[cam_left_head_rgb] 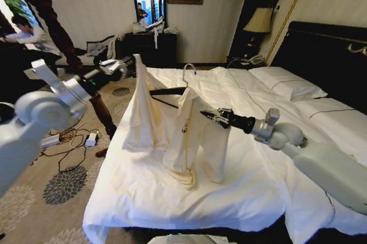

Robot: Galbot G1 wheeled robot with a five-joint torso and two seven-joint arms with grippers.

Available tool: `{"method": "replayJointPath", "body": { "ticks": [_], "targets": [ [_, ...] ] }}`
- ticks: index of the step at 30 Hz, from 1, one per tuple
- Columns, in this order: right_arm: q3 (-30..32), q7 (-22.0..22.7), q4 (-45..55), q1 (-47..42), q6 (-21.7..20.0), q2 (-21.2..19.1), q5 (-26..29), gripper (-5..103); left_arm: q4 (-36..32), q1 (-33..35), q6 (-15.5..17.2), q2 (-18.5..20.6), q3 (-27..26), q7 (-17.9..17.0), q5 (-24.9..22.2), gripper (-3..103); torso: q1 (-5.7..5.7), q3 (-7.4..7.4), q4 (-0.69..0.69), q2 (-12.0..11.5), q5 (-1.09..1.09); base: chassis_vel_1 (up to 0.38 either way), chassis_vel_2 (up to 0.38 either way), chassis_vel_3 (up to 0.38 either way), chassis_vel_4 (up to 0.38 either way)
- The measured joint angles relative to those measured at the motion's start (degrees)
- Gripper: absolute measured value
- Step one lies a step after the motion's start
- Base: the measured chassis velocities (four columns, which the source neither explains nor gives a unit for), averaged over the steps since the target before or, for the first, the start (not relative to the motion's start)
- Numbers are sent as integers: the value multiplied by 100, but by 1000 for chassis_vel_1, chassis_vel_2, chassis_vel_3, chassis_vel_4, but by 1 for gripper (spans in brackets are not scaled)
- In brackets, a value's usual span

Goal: Pick up the clothes from the bed and hang them on the clothes hanger.

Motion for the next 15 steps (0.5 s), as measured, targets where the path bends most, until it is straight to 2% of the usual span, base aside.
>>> {"method": "replayJointPath", "body": {
  "ticks": [2, 7, 15],
  "targets": [
    [-137, -34, 32, 75, 77, 96, 214, 19, -243, 277, 24, -123, 59, 15, 179, 0, 0, 0, 0, 0, 0, 0, 0, 0, 0],
    [-168, -73, 45, 121, 147, 137, 345, 18, -549, 863, 42, -158, 74, 127, 525, 0, 0, 0, 2, 0, -2, 0, 0, 0, 0],
    [-71, -156, 120, 191, 290, 151, 808, 18, -634, 1353, 26, -74, 14, 292, 947, 0, 0, 0, 2, 0, -1, 0, 0, 0, 0]
  ]
}}
